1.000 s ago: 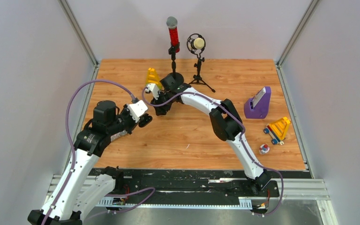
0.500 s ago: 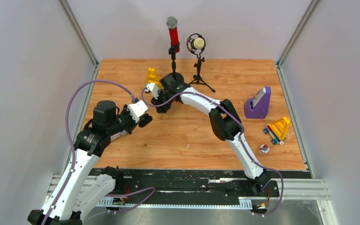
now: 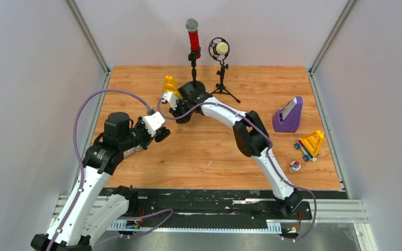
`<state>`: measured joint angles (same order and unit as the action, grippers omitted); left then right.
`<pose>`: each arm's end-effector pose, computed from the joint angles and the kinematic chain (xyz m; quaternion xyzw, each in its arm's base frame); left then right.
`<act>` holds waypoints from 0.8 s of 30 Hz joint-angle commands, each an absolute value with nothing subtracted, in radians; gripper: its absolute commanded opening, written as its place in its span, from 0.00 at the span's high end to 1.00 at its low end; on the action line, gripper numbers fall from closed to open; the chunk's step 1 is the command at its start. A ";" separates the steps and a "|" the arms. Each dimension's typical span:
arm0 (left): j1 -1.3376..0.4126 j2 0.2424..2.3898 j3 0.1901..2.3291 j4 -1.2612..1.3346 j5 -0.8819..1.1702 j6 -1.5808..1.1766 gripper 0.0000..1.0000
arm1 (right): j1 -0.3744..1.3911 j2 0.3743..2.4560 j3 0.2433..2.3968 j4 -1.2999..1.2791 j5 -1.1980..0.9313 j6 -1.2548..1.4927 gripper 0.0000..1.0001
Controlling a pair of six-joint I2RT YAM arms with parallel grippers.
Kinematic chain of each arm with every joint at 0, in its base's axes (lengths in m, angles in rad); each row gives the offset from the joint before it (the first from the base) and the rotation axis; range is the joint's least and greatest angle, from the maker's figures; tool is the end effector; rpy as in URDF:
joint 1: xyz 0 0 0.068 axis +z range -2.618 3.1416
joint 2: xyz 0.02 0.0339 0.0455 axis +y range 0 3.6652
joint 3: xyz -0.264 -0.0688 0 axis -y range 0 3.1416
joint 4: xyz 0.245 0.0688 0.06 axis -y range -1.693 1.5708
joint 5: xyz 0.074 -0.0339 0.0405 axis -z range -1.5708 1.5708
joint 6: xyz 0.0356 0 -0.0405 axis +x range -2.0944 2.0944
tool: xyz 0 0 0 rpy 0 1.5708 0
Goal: Insert the wireless bluetooth earbuds into the charging case
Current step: Pick up the earbud from the center of the board.
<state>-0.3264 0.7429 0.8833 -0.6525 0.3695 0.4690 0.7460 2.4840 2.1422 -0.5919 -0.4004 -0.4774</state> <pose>0.1410 -0.0613 0.3332 0.4141 0.7463 -0.1228 0.5064 0.3897 0.3790 0.1634 -0.5855 0.7262 0.2283 0.2789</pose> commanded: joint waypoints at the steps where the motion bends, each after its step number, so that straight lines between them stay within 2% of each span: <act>1: -0.322 0.733 0.883 -0.613 0.393 0.448 0.74 | 0.752 2.486 2.180 -0.568 -0.356 -0.502 0.88; 16: -0.322 0.765 0.891 -0.588 0.361 0.419 0.73 | 0.732 2.400 2.161 -0.565 -0.350 -0.424 0.97; 24: -0.322 0.824 0.907 -0.546 0.254 0.393 0.74 | 0.667 2.255 2.082 -0.566 -0.411 -0.294 0.97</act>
<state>-0.3264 0.8047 0.8833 -0.6155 0.3180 0.4271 0.7094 2.4077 2.1098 -0.5926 -0.3702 -0.3889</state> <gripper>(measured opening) 0.266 0.087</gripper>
